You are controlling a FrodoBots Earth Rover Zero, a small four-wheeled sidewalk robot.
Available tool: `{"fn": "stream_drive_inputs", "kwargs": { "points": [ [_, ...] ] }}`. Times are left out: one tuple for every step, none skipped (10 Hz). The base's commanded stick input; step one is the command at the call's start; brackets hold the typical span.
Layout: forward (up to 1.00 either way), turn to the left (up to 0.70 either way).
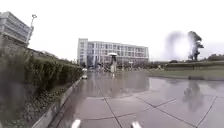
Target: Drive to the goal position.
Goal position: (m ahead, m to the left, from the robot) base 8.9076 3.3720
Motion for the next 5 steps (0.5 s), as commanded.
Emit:
{"fn": "stream_drive_inputs", "kwargs": {
  "points": [
    [0.04, 0.0],
    [0.04, 0.0],
    [0.04, 0.0],
    [0.04, 0.0],
    [0.04, 0.0]
  ]
}}
